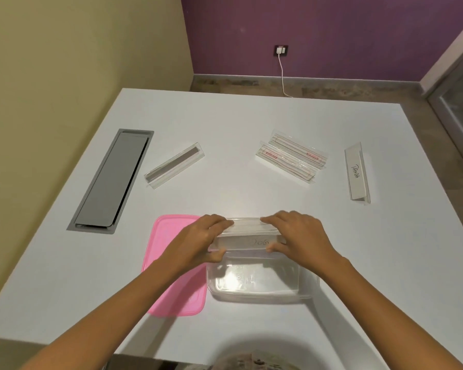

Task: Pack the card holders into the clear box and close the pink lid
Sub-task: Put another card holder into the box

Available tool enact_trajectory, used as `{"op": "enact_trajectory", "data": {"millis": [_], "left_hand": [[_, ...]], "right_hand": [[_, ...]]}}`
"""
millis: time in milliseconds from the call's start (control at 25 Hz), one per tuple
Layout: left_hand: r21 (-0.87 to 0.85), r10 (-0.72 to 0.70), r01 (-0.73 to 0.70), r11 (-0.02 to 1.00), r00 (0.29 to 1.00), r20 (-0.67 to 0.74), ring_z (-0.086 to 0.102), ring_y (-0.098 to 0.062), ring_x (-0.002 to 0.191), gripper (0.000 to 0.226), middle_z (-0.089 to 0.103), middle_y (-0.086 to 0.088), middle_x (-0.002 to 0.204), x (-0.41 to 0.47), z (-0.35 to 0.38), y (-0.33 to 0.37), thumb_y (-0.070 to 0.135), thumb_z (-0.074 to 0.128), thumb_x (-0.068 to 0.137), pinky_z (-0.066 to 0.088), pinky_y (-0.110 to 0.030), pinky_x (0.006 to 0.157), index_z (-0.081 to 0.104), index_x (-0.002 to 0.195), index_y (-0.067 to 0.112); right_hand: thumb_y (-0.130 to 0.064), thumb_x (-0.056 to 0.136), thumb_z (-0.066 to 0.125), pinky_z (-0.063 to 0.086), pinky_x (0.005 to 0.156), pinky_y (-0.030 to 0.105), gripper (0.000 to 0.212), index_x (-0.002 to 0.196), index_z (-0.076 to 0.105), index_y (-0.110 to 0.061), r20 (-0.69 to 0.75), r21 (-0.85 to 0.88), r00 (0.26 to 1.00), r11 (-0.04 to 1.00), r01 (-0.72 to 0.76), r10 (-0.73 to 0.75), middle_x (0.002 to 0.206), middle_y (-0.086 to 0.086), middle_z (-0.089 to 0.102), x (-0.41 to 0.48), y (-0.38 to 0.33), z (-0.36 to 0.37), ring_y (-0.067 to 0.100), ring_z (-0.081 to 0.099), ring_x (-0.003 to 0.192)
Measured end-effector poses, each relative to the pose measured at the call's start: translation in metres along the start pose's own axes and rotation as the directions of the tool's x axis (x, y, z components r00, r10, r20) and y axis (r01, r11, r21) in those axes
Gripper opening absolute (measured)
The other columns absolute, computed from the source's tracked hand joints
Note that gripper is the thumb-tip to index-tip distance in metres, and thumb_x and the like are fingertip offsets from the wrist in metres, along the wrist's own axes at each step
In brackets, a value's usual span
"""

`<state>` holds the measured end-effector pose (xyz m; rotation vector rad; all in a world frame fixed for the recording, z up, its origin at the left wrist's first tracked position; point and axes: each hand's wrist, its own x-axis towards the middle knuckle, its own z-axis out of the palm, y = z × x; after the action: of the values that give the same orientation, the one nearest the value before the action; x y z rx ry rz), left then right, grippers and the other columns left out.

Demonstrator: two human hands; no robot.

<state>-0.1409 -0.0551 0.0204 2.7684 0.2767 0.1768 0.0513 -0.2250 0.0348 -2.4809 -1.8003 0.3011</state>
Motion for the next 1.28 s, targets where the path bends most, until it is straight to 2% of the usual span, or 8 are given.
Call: {"op": "enact_trajectory", "data": {"millis": [160,360,480,640,720,880,1040,1280], "left_hand": [[0.006,-0.003,0.003,1.0,1.0,0.016,0.064,-0.024,0.106,0.056,0.067,-0.007,0.119,0.0,0.01,0.006,0.018,0.078,0.071,0.048,-0.035,0.097,0.061,0.124,0.009],[0.043,0.004,-0.002,0.999,0.999,-0.053,0.07,-0.025,0.089,0.049,0.073,-0.006,0.105,-0.007,0.023,0.013,0.006,0.083,0.062,0.057,-0.035,0.082,0.069,0.109,0.008],[0.075,-0.056,0.059,0.995,0.997,-0.043,0.069,-0.02,0.094,0.044,0.072,0.0,0.109,-0.012,0.031,0.008,0.006,0.078,0.069,0.051,-0.036,0.093,0.068,0.111,0.015],[0.102,-0.121,0.122,0.987,0.992,-0.019,0.066,-0.014,0.105,0.037,0.071,0.007,0.112,-0.012,0.04,0.003,0.006,0.066,0.078,0.031,-0.039,0.11,0.068,0.111,0.022],[0.097,-0.13,0.13,0.987,0.992,-0.01,0.064,-0.013,0.106,0.033,0.07,0.008,0.113,-0.01,0.04,0.004,0.01,0.064,0.081,0.03,-0.038,0.111,0.067,0.112,0.023],[0.095,-0.089,0.108,0.99,0.978,-0.189,0.068,-0.016,0.091,0.02,0.072,0.007,0.097,-0.004,0.035,0.004,0.02,0.068,0.081,0.049,-0.035,0.093,0.07,0.101,0.021],[0.139,-0.114,0.163,0.977,0.945,-0.306,0.068,-0.02,0.09,0.013,0.072,0.001,0.091,0.013,0.025,-0.014,0.016,0.068,0.082,0.051,-0.033,0.082,0.071,0.095,0.016],[0.28,-0.393,0.458,0.844,0.883,-0.257,0.067,-0.034,0.089,0.024,0.071,-0.019,0.097,0.064,-0.001,-0.103,0.002,0.062,0.081,0.053,-0.043,0.075,0.066,0.105,0.0]], "right_hand": [[-0.054,0.079,0.063,0.041,0.069,0.028,0.059,0.132,0.044,-0.034,0.056,0.032,0.996,0.997,-0.07,0.068,0.126,-0.01,0.059,-0.009,0.003,0.026,0.018,0.06,0.105],[-0.047,0.08,0.066,0.041,0.066,0.027,0.059,0.133,0.044,-0.031,0.034,0.012,0.997,0.997,-0.076,0.076,0.127,-0.009,0.059,-0.009,0.002,0.052,0.019,0.063,0.101],[-0.036,0.08,0.069,0.045,0.067,0.027,0.055,0.131,0.05,-0.025,-0.028,0.042,0.998,0.997,-0.064,0.065,0.125,-0.005,0.062,-0.01,0.003,0.063,0.021,0.064,0.1],[-0.005,0.063,0.081,0.053,0.055,0.031,0.047,0.108,0.069,-0.011,-0.179,0.094,0.983,0.995,-0.011,0.028,0.094,0.003,0.075,-0.013,0.002,0.064,0.026,0.071,0.078],[-0.005,0.052,0.088,0.056,0.05,0.03,0.049,0.099,0.072,-0.01,-0.223,0.078,0.975,0.997,0.008,0.009,0.086,0.003,0.075,-0.014,0.0,0.064,0.025,0.072,0.073],[-0.024,0.071,0.082,0.057,0.069,0.035,0.036,0.104,0.07,-0.015,-0.315,0.124,0.947,0.992,-0.015,0.054,0.098,0.001,0.073,-0.011,-0.002,0.057,0.024,0.068,0.09],[-0.013,0.083,0.068,0.052,0.085,0.037,0.034,0.116,0.063,-0.017,-0.4,0.113,0.912,0.992,-0.05,0.091,0.111,0.001,0.067,0.008,0.0,0.049,0.023,0.062,0.102],[-0.008,0.08,0.072,0.054,0.083,0.037,0.027,0.106,0.071,-0.015,-0.343,0.133,0.934,0.989,-0.062,0.104,0.106,0.003,0.073,0.034,0.011,0.053,0.027,0.067,0.097]]}}
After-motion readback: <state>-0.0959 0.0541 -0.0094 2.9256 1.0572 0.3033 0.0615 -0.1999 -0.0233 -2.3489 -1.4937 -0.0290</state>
